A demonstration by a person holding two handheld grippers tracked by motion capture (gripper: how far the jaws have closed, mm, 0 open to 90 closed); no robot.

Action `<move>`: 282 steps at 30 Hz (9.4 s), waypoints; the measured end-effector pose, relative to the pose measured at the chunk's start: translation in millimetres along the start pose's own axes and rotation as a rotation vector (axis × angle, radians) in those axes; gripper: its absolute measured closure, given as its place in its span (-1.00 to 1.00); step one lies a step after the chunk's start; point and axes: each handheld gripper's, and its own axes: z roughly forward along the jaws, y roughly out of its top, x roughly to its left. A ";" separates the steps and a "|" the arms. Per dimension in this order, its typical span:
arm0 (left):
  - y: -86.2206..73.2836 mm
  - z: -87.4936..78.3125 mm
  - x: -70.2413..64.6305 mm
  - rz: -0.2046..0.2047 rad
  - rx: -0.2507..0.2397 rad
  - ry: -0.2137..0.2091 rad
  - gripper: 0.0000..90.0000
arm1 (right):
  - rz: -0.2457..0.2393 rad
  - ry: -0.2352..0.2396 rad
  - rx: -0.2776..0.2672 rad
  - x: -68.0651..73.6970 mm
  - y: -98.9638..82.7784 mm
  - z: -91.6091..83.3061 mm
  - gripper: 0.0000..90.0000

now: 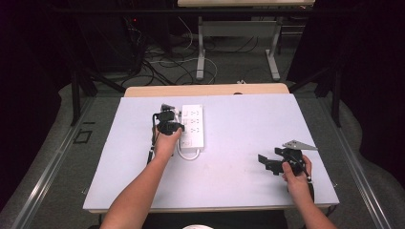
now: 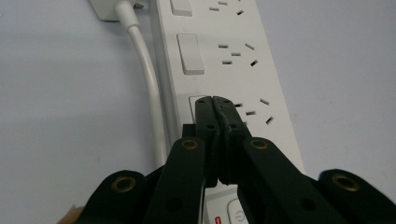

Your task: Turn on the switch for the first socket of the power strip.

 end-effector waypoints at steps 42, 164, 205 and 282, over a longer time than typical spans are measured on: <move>-3.4 7.8 -1.9 0.039 0.024 0.023 1.00 | 0.006 0.005 0.001 0.0 0.3 -0.2 -0.67; -90.7 -67.8 7.8 0.320 -0.137 -0.114 -0.60 | 0.013 0.007 0.014 0.3 -0.8 1.8 -0.67; -106.8 -95.2 52.5 0.293 -0.185 -0.055 -0.99 | 0.012 0.008 0.014 -0.4 -0.8 2.2 -0.67; -104.9 -80.8 115.5 0.197 -0.189 0.068 -0.99 | 0.007 0.015 0.018 -2.1 3.9 8.7 -0.67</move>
